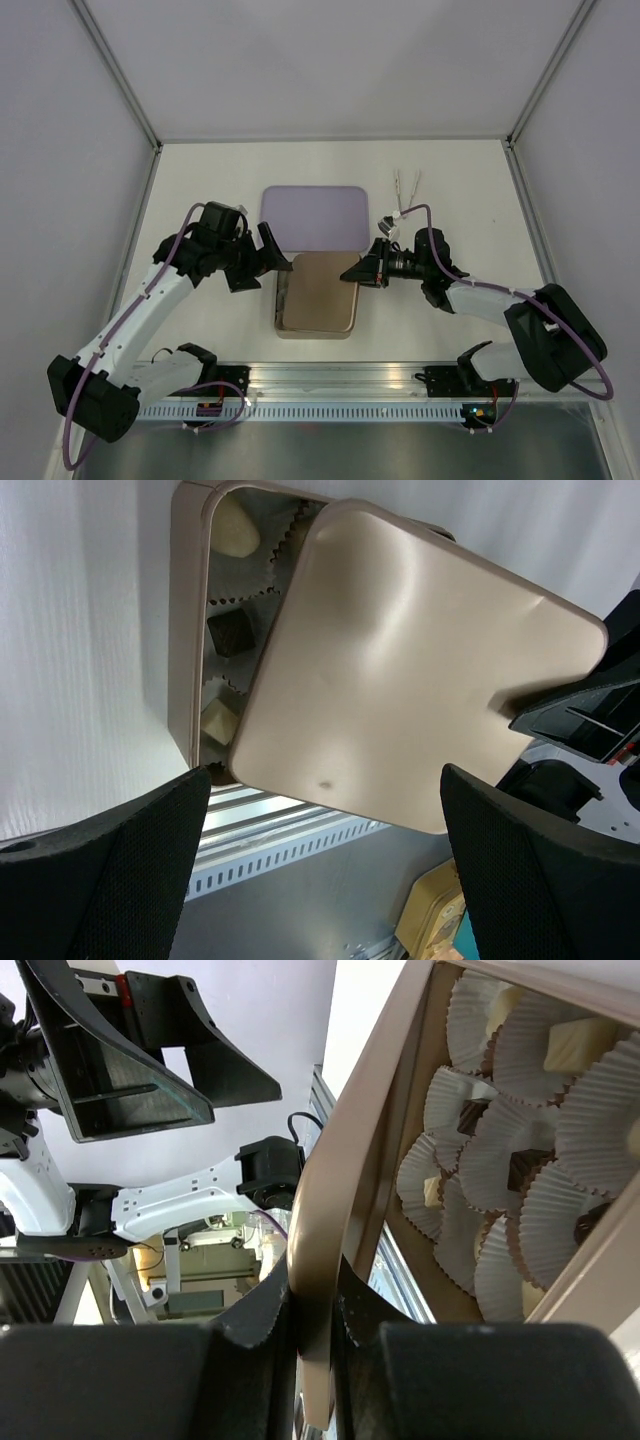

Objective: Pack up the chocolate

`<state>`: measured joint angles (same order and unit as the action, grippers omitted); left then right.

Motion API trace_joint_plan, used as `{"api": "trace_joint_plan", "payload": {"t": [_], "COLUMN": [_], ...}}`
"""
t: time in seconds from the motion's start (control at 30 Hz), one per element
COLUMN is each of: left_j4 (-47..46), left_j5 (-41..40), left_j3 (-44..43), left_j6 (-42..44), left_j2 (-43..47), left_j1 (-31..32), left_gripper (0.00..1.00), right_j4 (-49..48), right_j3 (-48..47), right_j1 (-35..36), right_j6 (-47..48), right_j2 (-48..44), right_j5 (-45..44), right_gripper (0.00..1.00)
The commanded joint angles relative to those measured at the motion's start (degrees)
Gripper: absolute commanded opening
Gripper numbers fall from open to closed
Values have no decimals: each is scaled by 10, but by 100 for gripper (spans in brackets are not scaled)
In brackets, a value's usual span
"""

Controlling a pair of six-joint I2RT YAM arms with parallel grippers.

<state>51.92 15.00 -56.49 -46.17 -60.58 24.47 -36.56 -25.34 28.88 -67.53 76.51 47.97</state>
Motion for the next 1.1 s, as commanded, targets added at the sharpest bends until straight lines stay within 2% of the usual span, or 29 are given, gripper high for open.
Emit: {"api": "trace_joint_plan", "payload": {"t": [0.0, 0.3, 0.63, 0.77, 0.87, 1.07], "left_j4": [-45, -94, -130, -132, -135, -145], "left_j5": [-8, 2, 1, -1, -2, -4], "left_j3": [8, 52, 76, 81, 87, 97], "left_j6": [31, 19, 6, 8, 6, 11], "left_j2": [-8, -18, -31, -32, -33, -40], "left_j1": [-6, -7, -7, -7, -7, -7], "left_gripper": [100, 100, 100, 100, 100, 100], "right_j4": [-135, -245, -641, -634, -584, -386], "right_j3": [9, 44, 63, 69, 82, 100], "right_j1": [-8, -42, -66, -67, -66, -67], "right_j6": [-12, -39, -224, -194, -154, -2], "right_j2": [27, 98, 269, 280, 257, 201], "right_j5": [42, 69, 87, 90, 92, 93], "right_gripper": [3, 6, 20, 21, 24, 31]}}
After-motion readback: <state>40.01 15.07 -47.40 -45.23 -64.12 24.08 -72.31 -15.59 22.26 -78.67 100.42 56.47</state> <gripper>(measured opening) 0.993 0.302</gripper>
